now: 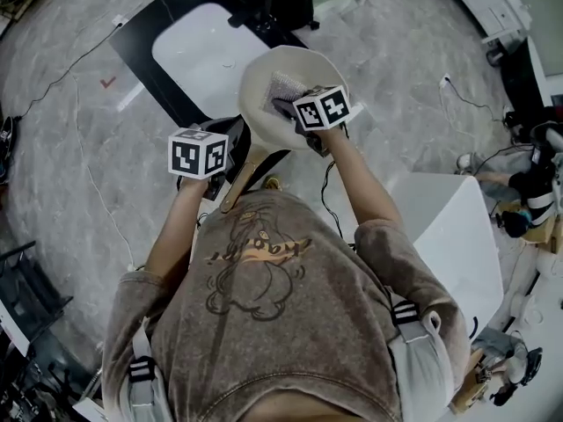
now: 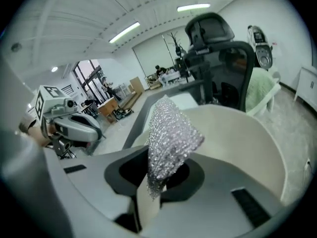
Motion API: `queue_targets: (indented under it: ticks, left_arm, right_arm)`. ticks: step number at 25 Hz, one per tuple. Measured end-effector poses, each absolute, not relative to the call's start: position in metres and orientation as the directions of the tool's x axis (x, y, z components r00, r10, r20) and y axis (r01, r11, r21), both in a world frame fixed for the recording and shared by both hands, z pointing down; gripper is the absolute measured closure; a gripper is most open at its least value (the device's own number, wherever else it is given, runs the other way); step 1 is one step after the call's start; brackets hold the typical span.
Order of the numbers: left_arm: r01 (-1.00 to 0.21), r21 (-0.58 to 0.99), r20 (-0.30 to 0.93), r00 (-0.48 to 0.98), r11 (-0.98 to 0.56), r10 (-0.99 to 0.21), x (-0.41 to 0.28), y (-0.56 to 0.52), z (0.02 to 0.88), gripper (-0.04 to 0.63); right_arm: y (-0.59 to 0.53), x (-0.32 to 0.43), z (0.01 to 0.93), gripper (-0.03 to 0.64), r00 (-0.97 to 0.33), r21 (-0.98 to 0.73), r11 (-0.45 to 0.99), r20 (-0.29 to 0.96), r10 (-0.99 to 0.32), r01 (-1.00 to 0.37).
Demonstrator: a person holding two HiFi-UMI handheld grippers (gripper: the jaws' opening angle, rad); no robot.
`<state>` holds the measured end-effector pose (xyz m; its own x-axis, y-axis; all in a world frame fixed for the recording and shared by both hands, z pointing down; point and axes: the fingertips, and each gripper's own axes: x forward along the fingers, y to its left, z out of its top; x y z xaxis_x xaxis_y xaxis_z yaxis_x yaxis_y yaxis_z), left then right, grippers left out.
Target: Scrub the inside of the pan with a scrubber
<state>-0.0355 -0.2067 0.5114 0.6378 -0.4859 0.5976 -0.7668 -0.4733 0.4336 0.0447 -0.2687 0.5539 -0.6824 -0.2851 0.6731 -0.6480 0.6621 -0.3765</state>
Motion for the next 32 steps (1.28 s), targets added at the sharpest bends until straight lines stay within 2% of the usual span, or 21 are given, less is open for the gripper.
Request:
queue_targets:
  ticks: [6,14,19,32]
  left_arm:
    - [-0.826,0.246,0.481,0.559,-0.508,-0.676,-0.05,-0.224,0.462,0.578]
    - [-0.87,0.09,0.296,0.487,-0.484,-0.822,-0.066,-0.223,0.426,0.578]
    - [-0.881,0.091,0.242,0.473,-0.465,-0.847,-0.069,-0.22,0.42,0.578]
    - [-0.897,0.106,0.231,0.442,-0.429,-0.867,-0.072,-0.213,0.423,0.578]
  right_arm:
    - [-0.243,0.039,0.478,0.538,-0.693,-0.194,0.711,0.496,-0.523,-0.676]
    - [-0.218,0.051,0.421,0.538,-0.616,-0.104,0.611,0.238,-0.751,-0.785]
    - [-0.218,0.059,0.411,0.538,-0.571,-0.12,0.558,0.169,-0.804,-0.821]
    - [-0.214,0.056,0.407,0.538,-0.56,-0.108,0.549,0.146,-0.816,-0.829]
